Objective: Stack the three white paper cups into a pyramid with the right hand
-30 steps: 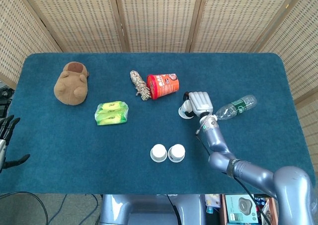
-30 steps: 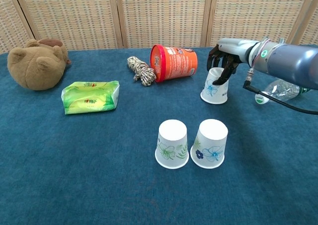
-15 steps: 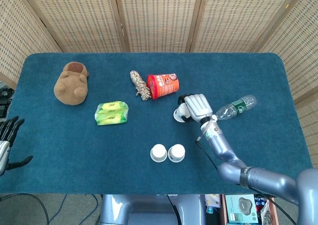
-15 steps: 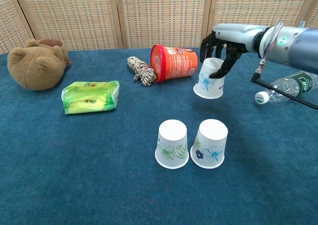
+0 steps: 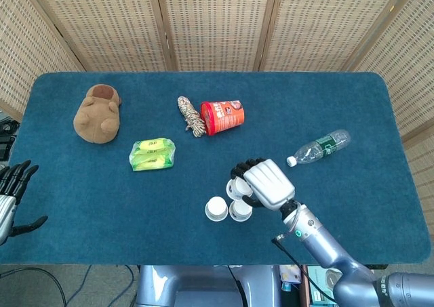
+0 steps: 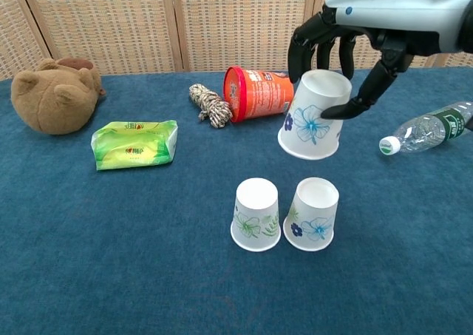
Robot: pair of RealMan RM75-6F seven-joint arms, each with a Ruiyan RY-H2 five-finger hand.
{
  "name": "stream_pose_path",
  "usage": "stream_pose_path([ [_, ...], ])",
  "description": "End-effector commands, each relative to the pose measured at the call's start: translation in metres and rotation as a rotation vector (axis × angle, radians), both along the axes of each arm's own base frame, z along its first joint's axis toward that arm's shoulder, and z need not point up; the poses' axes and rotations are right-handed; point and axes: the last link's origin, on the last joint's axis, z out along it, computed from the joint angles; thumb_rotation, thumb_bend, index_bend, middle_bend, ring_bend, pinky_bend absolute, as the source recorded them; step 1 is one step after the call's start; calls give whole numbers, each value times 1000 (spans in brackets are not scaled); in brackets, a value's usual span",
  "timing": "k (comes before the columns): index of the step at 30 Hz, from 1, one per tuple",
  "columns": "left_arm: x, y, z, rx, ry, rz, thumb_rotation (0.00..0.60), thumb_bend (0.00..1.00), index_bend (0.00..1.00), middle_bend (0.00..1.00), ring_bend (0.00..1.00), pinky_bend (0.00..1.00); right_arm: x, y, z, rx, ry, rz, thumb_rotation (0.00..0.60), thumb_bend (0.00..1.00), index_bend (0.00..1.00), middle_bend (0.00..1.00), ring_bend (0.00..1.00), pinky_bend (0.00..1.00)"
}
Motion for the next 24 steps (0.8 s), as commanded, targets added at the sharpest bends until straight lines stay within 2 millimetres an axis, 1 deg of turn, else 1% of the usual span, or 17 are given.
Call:
stream_pose_path([
  [1,1,-3,1,2,-2,1,600,179,0,0,0,0,-5,11,-4,9,12,-8,600,415,429,501,420,516],
  [11,3,-7,5,15,-7,-15,600,180,0,0,0,0,-17,23,-14,27,0,-5,600,417,430,502,420,516],
  [17,3,-7,2,12,0,-12,600,180,0,0,0,0,-12,28,-18,44,-25,10,600,417,429,501,420,517],
  [24,2,-6,0,8,5,-8,600,179,0,0,0,0,-7,28,-33,55,-12,33,600,418,430,501,420,516],
])
